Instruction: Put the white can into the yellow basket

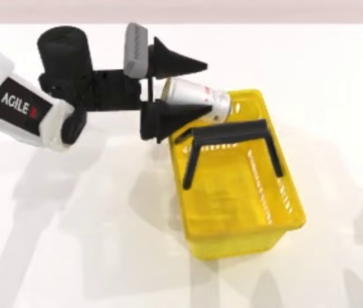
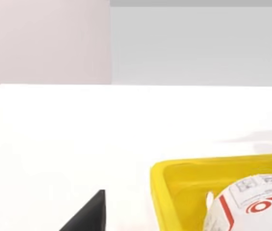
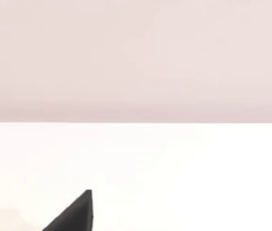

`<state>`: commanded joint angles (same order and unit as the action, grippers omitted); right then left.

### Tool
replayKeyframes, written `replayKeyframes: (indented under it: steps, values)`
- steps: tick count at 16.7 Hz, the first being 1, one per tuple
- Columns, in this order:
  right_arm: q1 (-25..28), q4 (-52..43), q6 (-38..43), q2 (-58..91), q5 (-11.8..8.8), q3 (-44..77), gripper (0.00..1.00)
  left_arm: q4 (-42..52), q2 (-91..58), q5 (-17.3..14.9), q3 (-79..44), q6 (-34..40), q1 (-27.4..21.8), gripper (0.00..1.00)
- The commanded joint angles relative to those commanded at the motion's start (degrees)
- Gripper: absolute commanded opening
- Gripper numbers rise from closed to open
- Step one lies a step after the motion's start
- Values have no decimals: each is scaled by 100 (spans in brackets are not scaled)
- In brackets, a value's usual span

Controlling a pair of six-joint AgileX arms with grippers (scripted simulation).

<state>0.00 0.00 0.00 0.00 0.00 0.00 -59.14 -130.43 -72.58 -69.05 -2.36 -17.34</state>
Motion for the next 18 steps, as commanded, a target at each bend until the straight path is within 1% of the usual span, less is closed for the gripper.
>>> replayKeyframes:
  steps: [6, 7, 9, 11, 13, 15, 18]
  values:
    - [0, 0, 0, 0, 0, 0, 100, 12, 20, 12, -7, -5, -18, 100]
    - [28, -56, -38, 57, -4, 57, 100, 45, 69, 50, 24, 10, -6, 100]
    - [154, -320, -219, 340, -16, 338, 100, 210, 338, 240, 184, 81, 50, 100]
    - [353, -758, -516, 849, -24, 843, 100, 493, 831, 571, 464, 187, 150, 100]
    - [605, -1329, -902, 1581, -24, 1570, 100, 870, 1537, 1017, 844, 303, 285, 100]
    - [900, -2001, -1359, 2514, -18, 2488, 100, 1316, 2433, 1548, 1305, 413, 442, 100]
    - [1407, -3153, -2148, 4210, -3, 4155, 100, 2082, 4047, 2464, 2128, 538, 705, 100]
